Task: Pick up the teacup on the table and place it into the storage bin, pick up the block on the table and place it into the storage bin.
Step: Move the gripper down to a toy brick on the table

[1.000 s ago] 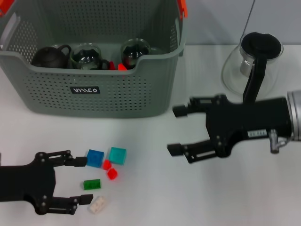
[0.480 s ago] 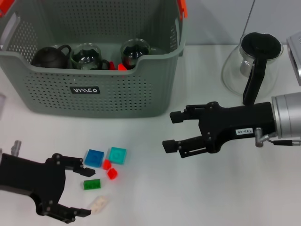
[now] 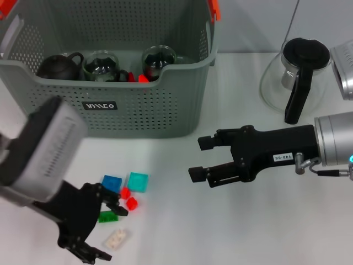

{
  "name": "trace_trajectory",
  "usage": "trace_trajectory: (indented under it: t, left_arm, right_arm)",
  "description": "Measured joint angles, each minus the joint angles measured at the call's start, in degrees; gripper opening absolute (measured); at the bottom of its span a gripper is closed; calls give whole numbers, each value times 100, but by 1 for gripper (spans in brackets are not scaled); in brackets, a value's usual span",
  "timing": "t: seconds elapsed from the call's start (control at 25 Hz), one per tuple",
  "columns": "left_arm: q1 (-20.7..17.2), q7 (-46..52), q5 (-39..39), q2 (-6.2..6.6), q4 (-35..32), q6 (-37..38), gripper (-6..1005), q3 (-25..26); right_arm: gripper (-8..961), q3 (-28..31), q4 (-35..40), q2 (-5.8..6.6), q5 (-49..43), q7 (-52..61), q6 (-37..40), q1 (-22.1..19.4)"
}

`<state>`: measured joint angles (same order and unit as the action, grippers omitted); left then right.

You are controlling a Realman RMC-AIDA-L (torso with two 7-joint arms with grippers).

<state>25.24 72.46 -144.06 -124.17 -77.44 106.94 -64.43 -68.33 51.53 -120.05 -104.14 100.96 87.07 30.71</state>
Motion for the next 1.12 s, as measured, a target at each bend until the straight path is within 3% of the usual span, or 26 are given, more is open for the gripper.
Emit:
trace_trajectory:
  t: [0.52, 1.12]
  left_arm:
    - [247, 383, -832, -41, -243, -724, 808, -2356]
    - [424, 425, -1305, -32, 19, -1185, 807, -3044]
  right_arm:
    - [901, 81, -255, 9, 0, -25, -35, -46]
    - [901, 83, -529, -19, 33, -40, -99, 14]
